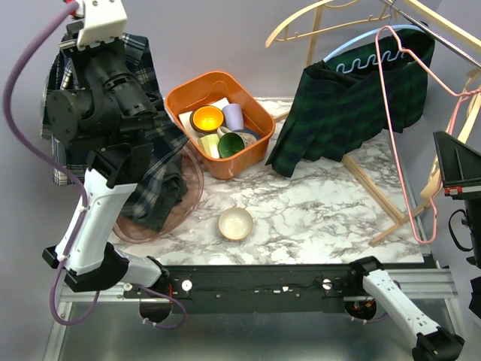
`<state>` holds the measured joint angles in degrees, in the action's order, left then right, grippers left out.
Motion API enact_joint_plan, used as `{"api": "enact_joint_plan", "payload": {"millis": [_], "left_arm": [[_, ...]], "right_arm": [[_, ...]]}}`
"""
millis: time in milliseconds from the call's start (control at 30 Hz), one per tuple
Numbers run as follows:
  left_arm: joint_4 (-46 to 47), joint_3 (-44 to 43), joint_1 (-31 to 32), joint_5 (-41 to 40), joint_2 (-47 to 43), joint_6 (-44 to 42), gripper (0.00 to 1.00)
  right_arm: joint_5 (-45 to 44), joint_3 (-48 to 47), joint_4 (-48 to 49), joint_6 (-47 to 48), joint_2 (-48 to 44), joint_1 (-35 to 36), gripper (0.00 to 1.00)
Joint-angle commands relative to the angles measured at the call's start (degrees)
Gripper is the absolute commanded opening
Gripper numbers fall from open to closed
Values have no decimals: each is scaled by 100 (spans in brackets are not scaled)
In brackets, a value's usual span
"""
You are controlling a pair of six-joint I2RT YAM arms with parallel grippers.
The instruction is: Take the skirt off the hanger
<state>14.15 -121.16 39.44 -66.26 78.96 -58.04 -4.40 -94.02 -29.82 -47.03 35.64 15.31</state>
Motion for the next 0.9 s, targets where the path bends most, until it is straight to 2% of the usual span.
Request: {"api": "enact_joint_plan", "payload": {"millis": [0,100,133,200,233,267,333,367,500,533,667,733,867], "left_arm": [[219,346,-50,34,-99,-252,0],[-34,1215,-208,227,-468,545,0],[-349,1488,-365,288,-695,1262,0],[-763,2244,-559,482,-873,2038,0],[-1330,2420,-778,595,-978,2443,0],[-1675,2718,-963,745,-1022,3369,0],[-2517,2957,-1340,1429,-1049,4174,0],[-2714,3184,-1847,1649,-1040,4926,0],[-3268,3573,-3001,2669,-821,6142,0],[-3496,3591,-3195,3263,-716,6373,0],[-3630,3949,-4355,4583,-723,7700,0],[-3613,4188,-4673,4570,-820,8157,0],[-3604,5073,-4718,3755,-969,8834,0]], "right_arm": [[71,50,82,158,-4,-19,1],[54,216,117,159,-101,-19,1],[36,269,143,150,-188,-19,1],[54,383,161,141,-267,-19,1],[71,480,152,132,-303,-19,1],[89,524,144,132,-329,-19,1],[133,603,109,158,-347,-19,1],[150,621,108,159,-338,-28,1],[247,587,100,211,-233,-19,1],[273,586,100,229,-215,-19,1],[352,674,161,194,-189,-19,1],[361,736,179,194,-189,-19,1],[274,850,214,211,-215,-28,1]]}}
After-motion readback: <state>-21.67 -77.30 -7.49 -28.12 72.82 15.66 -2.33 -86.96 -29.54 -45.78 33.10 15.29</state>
